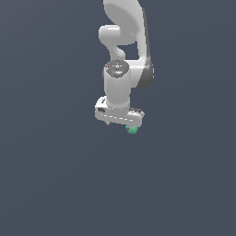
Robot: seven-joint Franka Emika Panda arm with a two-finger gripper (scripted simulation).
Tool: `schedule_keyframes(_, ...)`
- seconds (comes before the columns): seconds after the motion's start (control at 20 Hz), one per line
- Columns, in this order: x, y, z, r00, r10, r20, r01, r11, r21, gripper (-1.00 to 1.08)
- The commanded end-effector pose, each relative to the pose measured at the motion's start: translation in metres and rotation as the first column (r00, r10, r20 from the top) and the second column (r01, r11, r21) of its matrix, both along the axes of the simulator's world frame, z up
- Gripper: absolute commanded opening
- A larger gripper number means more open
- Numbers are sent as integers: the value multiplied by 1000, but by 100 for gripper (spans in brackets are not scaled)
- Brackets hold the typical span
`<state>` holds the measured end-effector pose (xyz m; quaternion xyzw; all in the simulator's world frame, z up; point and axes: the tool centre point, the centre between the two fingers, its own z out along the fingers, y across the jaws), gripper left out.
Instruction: Pick up the object and move it to a goal position.
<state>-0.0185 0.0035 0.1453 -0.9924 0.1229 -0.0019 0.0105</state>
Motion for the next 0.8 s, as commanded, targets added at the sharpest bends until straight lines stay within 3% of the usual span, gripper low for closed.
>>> schedule_keyframes(0.0,-7,11,-7,999,-40,-2,40,999,-2,100)
schedule_keyframes(0.75,-53,67,-46,961,-277,-7,277,961,-16,100)
